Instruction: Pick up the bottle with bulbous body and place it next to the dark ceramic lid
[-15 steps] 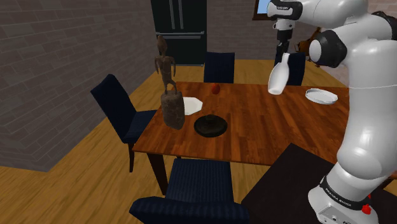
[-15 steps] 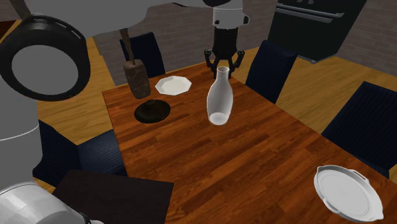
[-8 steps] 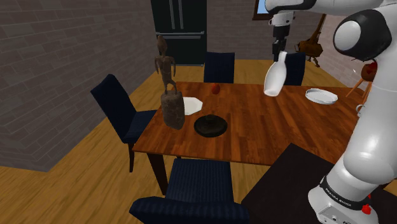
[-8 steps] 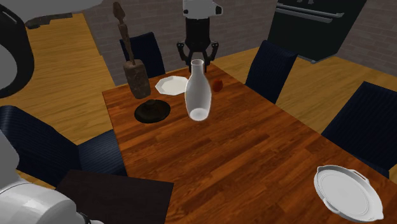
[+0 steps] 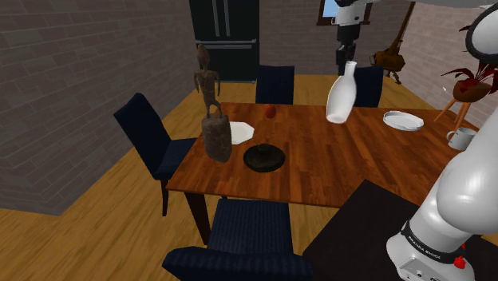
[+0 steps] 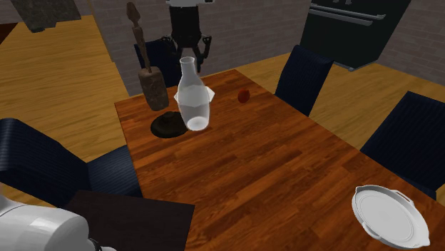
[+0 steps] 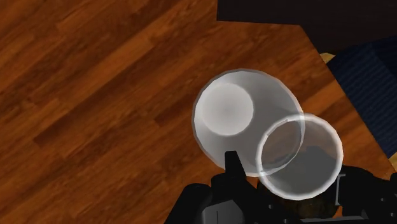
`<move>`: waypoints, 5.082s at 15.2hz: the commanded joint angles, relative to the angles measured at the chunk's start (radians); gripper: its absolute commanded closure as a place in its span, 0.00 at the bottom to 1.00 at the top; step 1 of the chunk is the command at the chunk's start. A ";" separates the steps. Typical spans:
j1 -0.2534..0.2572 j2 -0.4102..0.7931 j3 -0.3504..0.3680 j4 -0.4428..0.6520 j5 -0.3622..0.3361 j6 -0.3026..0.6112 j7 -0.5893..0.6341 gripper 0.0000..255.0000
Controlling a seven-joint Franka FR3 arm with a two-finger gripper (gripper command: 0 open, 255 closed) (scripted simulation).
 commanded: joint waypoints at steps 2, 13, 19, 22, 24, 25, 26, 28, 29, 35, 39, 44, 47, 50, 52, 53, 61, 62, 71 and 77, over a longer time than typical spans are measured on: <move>0.036 -0.057 0.042 -0.031 -0.014 -0.027 0.079 1.00; 0.143 -0.188 0.209 -0.049 0.001 -0.151 0.350 1.00; 0.164 -0.223 0.249 -0.116 0.011 -0.122 0.416 1.00; 0.164 -0.239 0.250 -0.174 0.008 -0.080 0.419 1.00; 0.163 -0.249 0.250 -0.211 0.007 -0.052 0.421 1.00; 0.163 -0.253 0.250 -0.229 0.006 -0.039 0.422 1.00; 0.163 -0.257 0.250 -0.247 0.006 -0.025 0.423 1.00; 0.162 -0.265 0.249 -0.282 0.005 0.002 0.425 1.00; 0.162 -0.268 0.249 -0.299 0.004 0.016 0.425 1.00; 0.160 -0.284 0.248 -0.396 0.001 0.097 0.429 1.00; 0.159 -0.290 0.246 -0.455 -0.001 0.150 0.431 1.00; 0.158 -0.293 0.244 -0.525 -0.003 0.217 0.433 1.00; 0.157 -0.292 0.242 -0.564 -0.004 0.258 0.434 1.00; 0.156 -0.289 0.240 -0.602 -0.005 0.298 0.434 1.00; 0.156 -0.286 0.239 -0.626 -0.005 0.325 0.434 1.00; 0.156 -0.284 0.238 -0.638 -0.005 0.339 0.434 1.00; 0.154 -0.260 0.232 -0.724 -0.006 0.449 0.434 1.00; 0.154 -0.256 0.231 -0.734 -0.006 0.463 0.434 1.00; 0.154 -0.209 0.223 -0.815 -0.003 0.591 0.431 1.00; 0.154 -0.184 0.220 -0.842 -0.001 0.642 0.429 1.00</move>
